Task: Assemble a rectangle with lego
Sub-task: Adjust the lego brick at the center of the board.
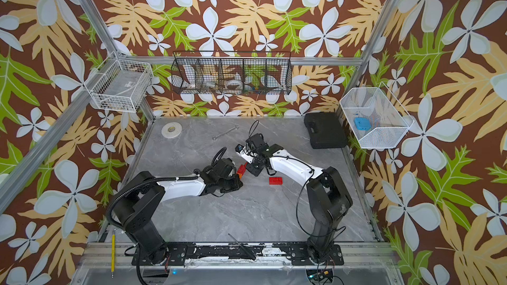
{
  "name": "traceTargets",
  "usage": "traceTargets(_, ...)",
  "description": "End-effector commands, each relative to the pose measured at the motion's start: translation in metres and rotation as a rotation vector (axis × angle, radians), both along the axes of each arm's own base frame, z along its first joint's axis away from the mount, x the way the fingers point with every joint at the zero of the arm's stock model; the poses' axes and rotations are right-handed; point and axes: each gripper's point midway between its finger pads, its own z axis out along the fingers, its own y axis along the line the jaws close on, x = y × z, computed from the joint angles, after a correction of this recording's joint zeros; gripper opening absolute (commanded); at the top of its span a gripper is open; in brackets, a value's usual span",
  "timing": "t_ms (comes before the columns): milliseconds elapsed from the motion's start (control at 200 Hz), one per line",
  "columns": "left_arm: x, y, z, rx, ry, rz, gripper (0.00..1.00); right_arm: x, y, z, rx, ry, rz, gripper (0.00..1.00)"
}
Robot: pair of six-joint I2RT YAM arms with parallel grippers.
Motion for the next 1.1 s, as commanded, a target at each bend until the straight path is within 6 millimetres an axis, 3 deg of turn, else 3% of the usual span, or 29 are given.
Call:
traceTargets(0,0.0016,0.0034,-0.0004,0.021,-0.014,0.003,0.15,0.0009,-0.0003,0.0002,-0.005,0.0,-0.006,0.19)
traceTargets(1091,0.0048,0.0124,-0.005,0.093,-0.024,0.004,0.16,-0.0013,0.0014,-0.0005,0.001,0.015,0.002,0.19)
